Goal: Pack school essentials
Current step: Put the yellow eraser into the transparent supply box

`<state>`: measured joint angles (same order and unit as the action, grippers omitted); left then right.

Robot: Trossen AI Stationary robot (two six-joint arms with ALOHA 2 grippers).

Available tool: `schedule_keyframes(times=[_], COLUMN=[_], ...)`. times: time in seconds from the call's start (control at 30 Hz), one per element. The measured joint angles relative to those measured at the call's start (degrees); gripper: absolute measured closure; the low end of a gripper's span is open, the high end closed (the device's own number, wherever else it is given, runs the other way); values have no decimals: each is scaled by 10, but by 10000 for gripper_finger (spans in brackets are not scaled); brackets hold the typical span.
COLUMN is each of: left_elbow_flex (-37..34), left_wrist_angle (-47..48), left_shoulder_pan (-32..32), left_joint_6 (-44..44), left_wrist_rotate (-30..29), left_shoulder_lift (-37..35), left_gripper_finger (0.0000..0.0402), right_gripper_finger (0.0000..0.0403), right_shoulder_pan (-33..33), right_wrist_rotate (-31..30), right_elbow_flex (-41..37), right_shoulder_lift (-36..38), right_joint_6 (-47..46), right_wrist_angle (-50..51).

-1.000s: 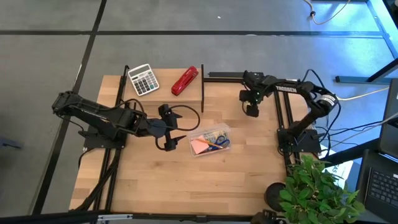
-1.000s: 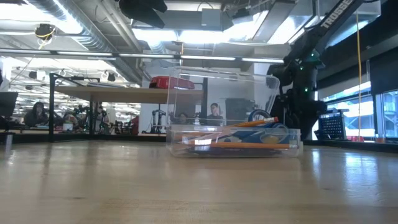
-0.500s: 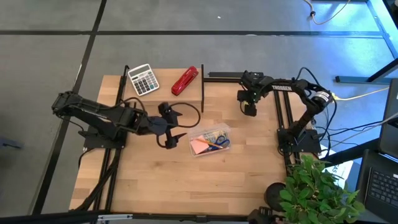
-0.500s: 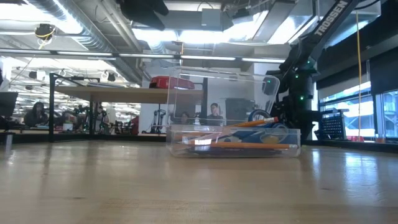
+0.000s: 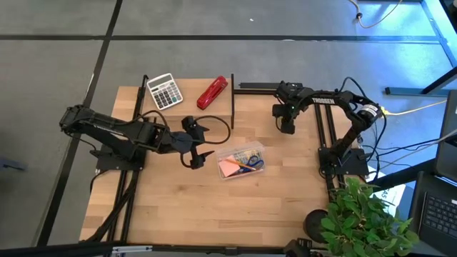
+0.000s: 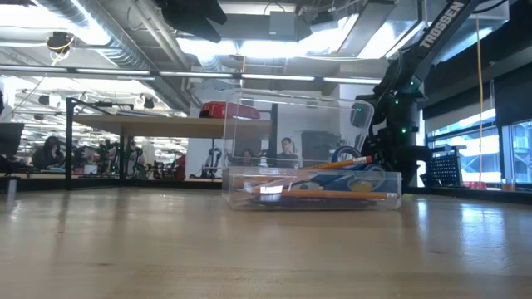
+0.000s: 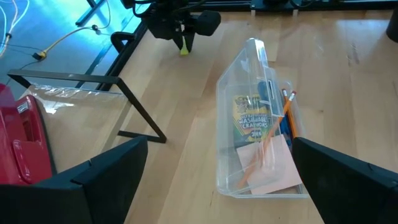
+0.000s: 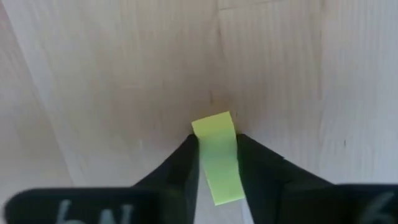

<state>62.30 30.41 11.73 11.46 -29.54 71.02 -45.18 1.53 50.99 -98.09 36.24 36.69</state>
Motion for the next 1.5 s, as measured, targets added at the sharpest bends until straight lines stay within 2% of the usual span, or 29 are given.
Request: schedule_keyframes(times=[0.2, 0.3, 0.53, 0.8, 1.3, 1.5], left_elbow_flex=[0, 0, 0, 0, 0, 0], left_wrist_angle=[0, 0, 0, 1, 4, 4], left_shoulder_pan=[0, 0, 0, 0, 0, 0], left_joint_6=[0, 0, 0, 0, 0, 0], left_wrist_rotate=[0, 0, 0, 0, 0, 0], left_shoulder_lift=[0, 0, 0, 0, 0, 0], left_gripper_finger=[8, 8, 8, 8, 8, 8], right_gripper_finger=[347, 347, 351, 355, 359, 393], right_shoulder_pan=[0, 0, 0, 10, 135, 187], right_wrist_rotate=[2, 3, 22, 37, 27, 27], right_elbow_flex=[0, 0, 0, -3, -3, -2], right_shoulder_lift=[0, 0, 3, 65, 183, 216], right_joint_6=[-1, -5, -81, -181, -311, -345], right_wrist_angle=[4, 7, 16, 68, 114, 117])
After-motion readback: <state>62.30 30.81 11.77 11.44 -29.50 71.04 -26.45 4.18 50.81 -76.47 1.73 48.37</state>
